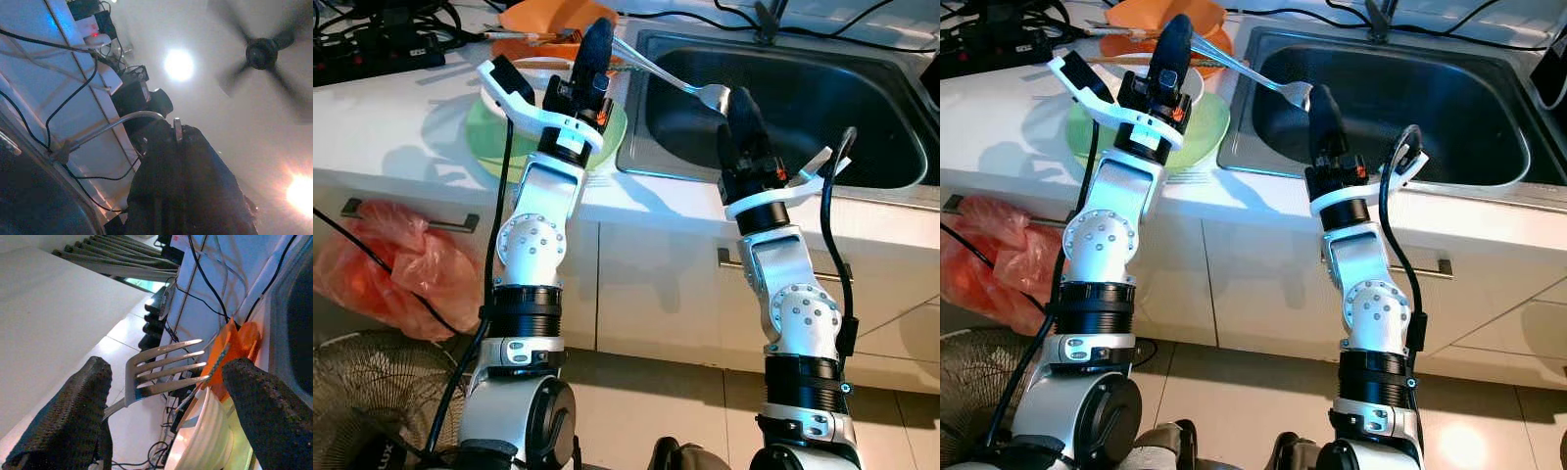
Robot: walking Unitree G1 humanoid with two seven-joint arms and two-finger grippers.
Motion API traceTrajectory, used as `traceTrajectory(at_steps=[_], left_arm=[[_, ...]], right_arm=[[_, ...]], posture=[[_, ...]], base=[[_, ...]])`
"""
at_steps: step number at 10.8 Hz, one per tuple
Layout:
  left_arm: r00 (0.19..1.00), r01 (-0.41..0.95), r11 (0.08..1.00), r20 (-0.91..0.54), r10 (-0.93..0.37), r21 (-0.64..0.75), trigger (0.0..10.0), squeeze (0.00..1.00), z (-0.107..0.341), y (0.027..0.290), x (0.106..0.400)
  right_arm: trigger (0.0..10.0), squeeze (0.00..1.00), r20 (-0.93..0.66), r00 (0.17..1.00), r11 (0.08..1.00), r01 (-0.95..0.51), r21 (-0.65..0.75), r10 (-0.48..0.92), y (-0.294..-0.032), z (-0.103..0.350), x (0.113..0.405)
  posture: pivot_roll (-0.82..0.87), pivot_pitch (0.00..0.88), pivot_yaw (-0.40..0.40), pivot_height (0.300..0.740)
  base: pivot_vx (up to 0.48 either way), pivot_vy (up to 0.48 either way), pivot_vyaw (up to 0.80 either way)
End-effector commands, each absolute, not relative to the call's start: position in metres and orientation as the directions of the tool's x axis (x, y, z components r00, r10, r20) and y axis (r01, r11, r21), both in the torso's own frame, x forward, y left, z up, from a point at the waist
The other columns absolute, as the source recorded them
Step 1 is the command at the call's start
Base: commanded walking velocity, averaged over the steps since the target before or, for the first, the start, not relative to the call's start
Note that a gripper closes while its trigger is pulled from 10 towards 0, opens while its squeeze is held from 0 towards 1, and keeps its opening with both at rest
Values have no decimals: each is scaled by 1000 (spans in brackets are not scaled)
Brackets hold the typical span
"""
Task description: Kitchen organization
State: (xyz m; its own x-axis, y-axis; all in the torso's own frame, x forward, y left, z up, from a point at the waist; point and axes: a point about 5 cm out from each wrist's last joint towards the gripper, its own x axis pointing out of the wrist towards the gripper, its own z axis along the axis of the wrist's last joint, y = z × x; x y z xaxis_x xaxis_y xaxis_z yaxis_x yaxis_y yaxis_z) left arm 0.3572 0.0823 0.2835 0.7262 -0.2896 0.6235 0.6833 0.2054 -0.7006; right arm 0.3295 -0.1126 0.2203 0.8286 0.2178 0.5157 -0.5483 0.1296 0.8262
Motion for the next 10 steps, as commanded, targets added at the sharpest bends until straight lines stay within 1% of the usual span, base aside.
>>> traceTrajectory(at_steps=[1,6,10], left_arm=[[711,662,22,618,-335,-750,10000,0,275,30,345],[715,636,24,576,-397,-772,10000,0,268,11,338],[759,580,36,524,-386,-814,10000,0,256,12,339]], right_arm=[[10000,0,556,801,47,-579,814,220,-97,228,326],[10000,0,566,798,41,-586,810,207,-96,231,326],[10000,0,569,803,46,-584,810,175,-101,233,327]], posture=[[112,160,-43,740],[105,163,-35,740],[109,165,-37,740]], base=[[0,0,0],[0,0,0],[0,0,0]])
